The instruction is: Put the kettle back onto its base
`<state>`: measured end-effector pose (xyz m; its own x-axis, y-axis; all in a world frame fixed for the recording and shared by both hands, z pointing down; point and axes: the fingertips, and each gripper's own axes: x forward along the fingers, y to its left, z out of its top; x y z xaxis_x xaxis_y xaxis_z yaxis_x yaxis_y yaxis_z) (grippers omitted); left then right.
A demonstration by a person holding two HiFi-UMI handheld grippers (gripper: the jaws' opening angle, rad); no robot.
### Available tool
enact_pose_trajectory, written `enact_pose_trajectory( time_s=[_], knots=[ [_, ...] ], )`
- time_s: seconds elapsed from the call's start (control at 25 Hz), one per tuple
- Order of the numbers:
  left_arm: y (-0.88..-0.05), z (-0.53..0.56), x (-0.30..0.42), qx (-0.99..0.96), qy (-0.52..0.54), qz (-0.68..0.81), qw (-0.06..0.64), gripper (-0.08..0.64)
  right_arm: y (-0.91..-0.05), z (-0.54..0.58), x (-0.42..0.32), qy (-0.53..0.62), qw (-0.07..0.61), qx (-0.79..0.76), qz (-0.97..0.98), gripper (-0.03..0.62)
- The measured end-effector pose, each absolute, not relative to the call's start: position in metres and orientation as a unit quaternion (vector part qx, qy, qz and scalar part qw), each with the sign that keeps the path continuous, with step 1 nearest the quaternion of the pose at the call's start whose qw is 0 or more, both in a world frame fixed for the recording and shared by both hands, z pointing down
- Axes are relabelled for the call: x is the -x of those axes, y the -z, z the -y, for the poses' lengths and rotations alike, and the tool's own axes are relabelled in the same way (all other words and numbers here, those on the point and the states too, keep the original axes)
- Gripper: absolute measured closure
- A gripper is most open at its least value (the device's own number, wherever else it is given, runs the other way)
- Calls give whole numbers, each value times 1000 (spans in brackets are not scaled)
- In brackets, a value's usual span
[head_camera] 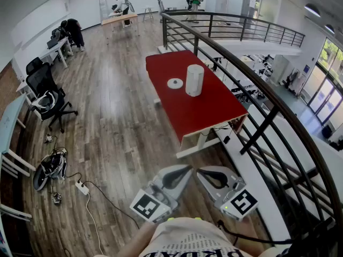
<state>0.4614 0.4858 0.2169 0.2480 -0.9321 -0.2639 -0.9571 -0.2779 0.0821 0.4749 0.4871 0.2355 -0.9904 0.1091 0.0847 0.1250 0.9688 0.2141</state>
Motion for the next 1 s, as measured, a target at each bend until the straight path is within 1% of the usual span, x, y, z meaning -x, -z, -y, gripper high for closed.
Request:
enact_pose_trajectory(
  time_s=[0.28, 0.52, 0.72, 1.0],
  knots=[
    [-215, -484, -459, 788, -129, -600, 48, 561, -235, -484, -473, 102, 45, 60, 992, 586],
    [-216, -481, -460, 789, -130, -599, 50, 561, -232, -480, -472, 71, 25, 61, 995, 586],
    [-218, -484, -456, 789, -130, -599, 47, 561, -233, -481, -470, 98, 28, 53, 993, 586],
    [-221, -487, -449, 789, -134, -598, 43, 561, -239, -481, -466, 105, 45, 49, 992, 585]
  ],
)
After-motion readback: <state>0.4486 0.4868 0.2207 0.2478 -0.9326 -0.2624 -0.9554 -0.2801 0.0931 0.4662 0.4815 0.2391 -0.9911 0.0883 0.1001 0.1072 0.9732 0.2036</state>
